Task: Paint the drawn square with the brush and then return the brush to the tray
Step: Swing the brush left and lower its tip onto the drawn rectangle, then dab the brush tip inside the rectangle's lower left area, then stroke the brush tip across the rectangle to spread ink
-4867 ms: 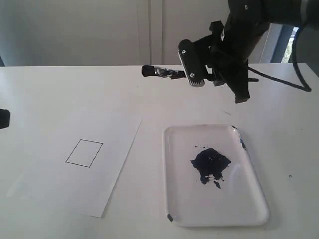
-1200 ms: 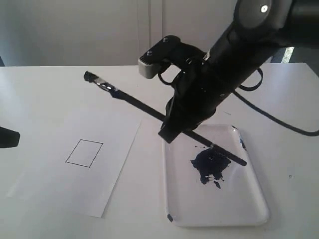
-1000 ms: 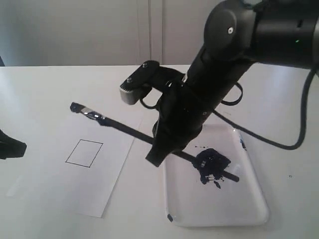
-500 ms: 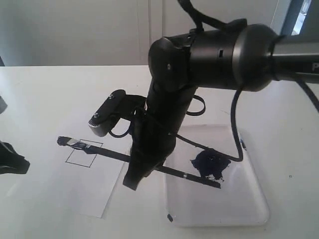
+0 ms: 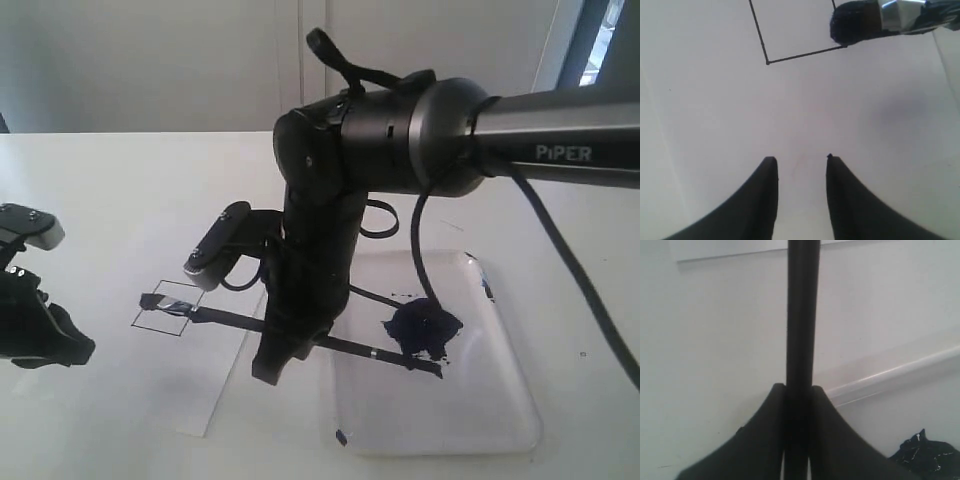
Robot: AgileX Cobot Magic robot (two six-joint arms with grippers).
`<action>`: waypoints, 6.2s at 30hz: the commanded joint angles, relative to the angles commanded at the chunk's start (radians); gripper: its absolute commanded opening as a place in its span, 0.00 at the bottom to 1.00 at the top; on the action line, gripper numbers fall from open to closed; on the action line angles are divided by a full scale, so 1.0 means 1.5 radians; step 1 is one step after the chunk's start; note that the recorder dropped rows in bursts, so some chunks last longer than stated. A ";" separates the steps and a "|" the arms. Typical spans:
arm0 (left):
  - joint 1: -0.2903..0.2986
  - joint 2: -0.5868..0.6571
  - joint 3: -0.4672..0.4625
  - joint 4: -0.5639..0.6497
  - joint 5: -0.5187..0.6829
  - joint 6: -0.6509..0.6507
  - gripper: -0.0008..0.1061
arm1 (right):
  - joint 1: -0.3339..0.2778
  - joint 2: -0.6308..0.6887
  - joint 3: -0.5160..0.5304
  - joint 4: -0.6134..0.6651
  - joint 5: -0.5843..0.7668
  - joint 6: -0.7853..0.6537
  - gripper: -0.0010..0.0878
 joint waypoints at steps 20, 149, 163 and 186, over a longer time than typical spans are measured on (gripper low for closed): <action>0.000 0.091 -0.017 0.005 -0.029 -0.001 0.37 | 0.000 0.088 -0.090 -0.058 0.048 0.001 0.01; -0.032 0.117 -0.017 0.207 -0.062 -0.158 0.32 | 0.021 0.196 -0.213 -0.195 0.034 0.059 0.01; -0.032 0.117 -0.017 0.204 -0.062 -0.160 0.32 | 0.033 0.196 -0.213 -0.168 0.083 0.055 0.01; -0.032 0.117 -0.017 0.204 -0.064 -0.160 0.32 | 0.033 0.196 -0.213 -0.105 0.140 0.013 0.01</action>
